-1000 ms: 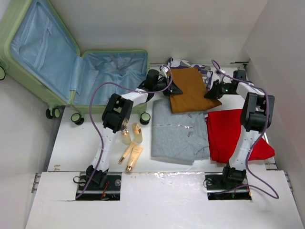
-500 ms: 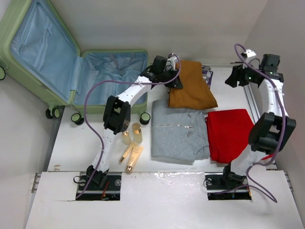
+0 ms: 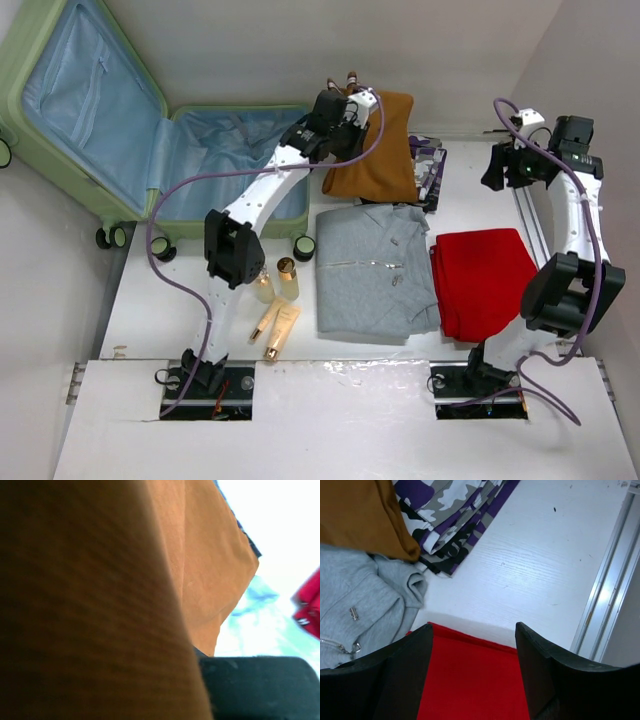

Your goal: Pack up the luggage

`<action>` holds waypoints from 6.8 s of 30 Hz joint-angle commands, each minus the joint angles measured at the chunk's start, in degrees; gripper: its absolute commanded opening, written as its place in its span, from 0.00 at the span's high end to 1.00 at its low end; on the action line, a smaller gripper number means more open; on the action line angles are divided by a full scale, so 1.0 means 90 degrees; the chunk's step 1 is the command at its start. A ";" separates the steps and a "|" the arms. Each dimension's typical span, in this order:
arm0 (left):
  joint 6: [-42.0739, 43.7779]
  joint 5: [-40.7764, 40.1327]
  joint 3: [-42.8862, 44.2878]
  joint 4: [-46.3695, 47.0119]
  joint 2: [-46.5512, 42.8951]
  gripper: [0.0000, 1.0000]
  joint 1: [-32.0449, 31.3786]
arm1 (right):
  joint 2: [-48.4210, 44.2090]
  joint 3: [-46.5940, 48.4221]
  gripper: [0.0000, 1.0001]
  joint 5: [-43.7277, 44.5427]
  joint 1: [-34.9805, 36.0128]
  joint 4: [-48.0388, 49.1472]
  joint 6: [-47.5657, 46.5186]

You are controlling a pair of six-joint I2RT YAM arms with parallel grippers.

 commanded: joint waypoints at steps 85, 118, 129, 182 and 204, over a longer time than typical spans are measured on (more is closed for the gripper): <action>0.1317 0.0888 0.0082 0.0819 0.1126 1.00 0.4305 | 0.1375 0.1429 0.27 0.1457 0.2715 -0.1352 -0.0213; 0.1446 -0.1801 -0.0174 0.1787 -0.1179 0.00 0.3864 | 0.2039 0.1987 0.24 0.1106 0.3281 -0.1040 -0.0252; 0.2221 0.0962 -0.0961 -0.0058 -0.1070 0.13 0.3631 | 0.1854 0.1567 0.24 0.1048 0.3223 -0.0865 -0.0311; 0.6601 -0.3605 -0.7469 0.3193 -0.3250 0.44 0.2965 | 0.2808 0.1360 0.10 0.0589 0.1279 0.1890 0.2315; 0.3663 -0.1213 -0.4519 0.0107 -0.3709 0.00 0.2975 | 0.4930 0.2251 0.00 0.0754 0.1913 0.2193 0.3595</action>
